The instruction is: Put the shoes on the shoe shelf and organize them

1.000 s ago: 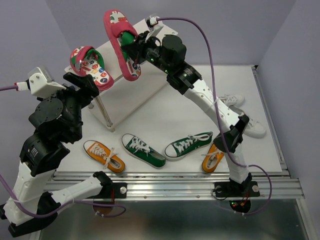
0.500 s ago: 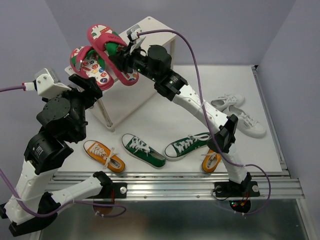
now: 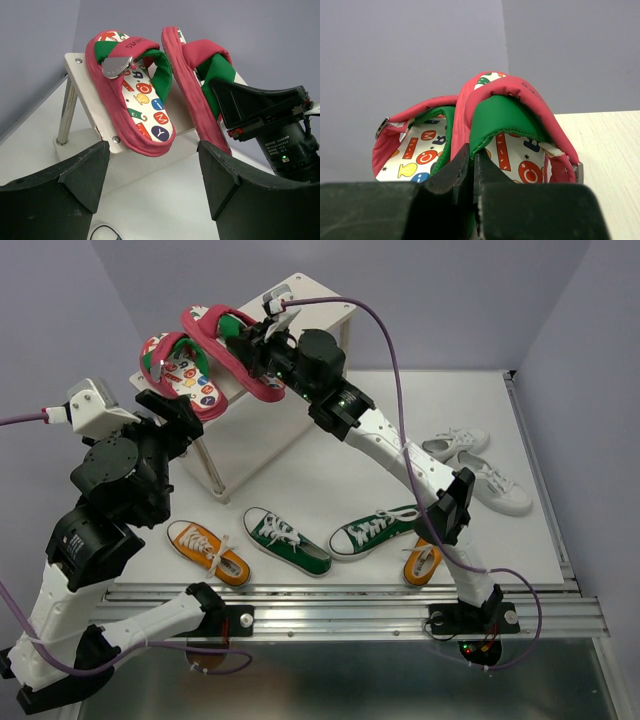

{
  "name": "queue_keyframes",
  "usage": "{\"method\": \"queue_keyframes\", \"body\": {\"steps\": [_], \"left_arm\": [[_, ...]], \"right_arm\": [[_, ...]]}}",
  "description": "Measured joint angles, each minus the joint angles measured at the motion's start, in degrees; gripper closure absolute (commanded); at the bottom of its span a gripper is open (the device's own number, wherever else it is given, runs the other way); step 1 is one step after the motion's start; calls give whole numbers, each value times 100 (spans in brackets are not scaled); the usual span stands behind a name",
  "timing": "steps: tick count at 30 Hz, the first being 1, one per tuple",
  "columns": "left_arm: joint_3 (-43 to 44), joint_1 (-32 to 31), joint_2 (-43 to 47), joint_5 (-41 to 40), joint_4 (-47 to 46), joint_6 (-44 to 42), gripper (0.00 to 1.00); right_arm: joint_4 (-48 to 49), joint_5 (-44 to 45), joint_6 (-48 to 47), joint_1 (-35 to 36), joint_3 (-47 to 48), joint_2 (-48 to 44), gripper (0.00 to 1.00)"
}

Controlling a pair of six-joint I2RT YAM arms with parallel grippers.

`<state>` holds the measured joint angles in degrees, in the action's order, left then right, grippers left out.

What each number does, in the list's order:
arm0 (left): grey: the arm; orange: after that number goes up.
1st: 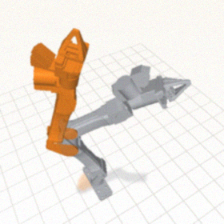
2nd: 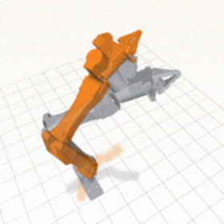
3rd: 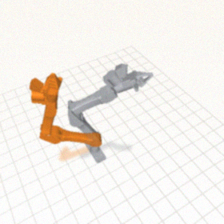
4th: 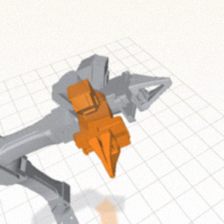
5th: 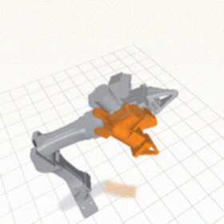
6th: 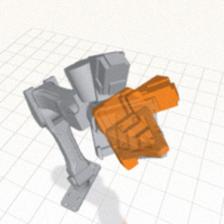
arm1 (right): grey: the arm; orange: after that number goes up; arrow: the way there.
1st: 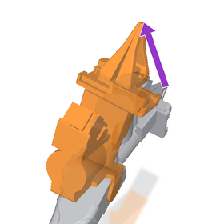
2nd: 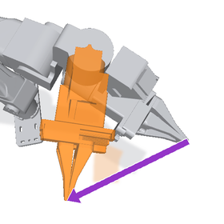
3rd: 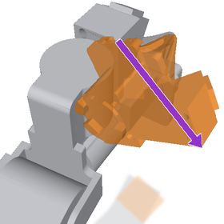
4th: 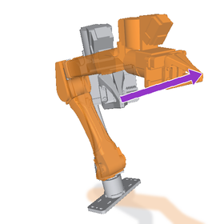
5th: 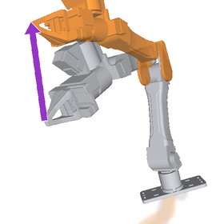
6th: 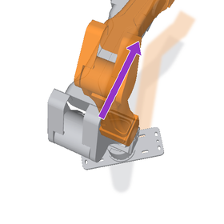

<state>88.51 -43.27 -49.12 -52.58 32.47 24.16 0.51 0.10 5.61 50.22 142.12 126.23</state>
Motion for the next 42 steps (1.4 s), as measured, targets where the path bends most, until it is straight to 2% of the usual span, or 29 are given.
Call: {"method": "queue_keyframes", "body": {"steps": [15,16,17,18,20,26,30,36,39,42], "left_arm": [[0,0,68,2,0,20,18],[0,0,72,4,0,20,18],[0,-2,79,4,0,17,18],[0,0,83,4,-2,17,18],[0,0,90,4,-4,17,18],[0,0,57,28,-7,9,18],[0,0,-31,44,-11,-20,18],[0,0,-151,57,-31,-72,18],[0,0,-170,127,-76,-79,18],[0,-2,-162,160,-114,-76,18]], "right_arm": [[533,168,-234,0,20,256,99],[566,166,-278,0,85,319,94],[599,166,-332,0,155,398,84],[649,164,-372,0,205,470,66],[769,140,-470,4,219,560,46],[763,-42,-476,11,205,592,35],[706,-273,-380,11,-247,221,30],[522,-769,-125,7,-1145,-914,25],[719,-894,201,7,-2011,-1799,19],[1078,-798,549,7,-3062,-2669,17]]}}
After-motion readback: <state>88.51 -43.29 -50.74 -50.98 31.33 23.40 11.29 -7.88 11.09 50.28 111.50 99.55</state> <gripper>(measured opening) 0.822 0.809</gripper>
